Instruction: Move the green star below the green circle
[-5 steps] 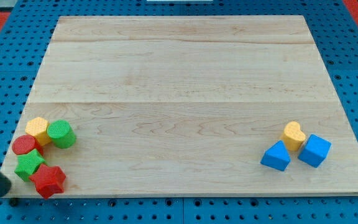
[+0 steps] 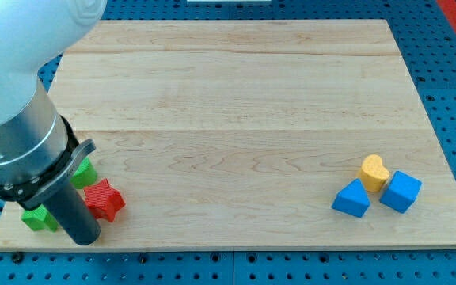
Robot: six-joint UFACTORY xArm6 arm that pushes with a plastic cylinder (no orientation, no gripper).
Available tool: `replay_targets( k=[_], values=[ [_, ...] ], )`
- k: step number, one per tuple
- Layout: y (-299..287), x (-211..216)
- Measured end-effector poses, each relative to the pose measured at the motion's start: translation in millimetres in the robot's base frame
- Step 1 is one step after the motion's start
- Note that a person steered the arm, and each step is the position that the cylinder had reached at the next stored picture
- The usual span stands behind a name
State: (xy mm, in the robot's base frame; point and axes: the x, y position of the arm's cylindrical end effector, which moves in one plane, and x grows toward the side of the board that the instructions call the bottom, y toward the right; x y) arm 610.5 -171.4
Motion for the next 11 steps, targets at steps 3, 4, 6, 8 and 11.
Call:
replay_targets(
  k=[3,4,6,8,11],
  values=[
    [-55.5,7.8],
    [-117.6,7.6],
    [-78.2,-28.3],
    [-96.8,-3.1],
    [-52.3,-13.1]
  ],
)
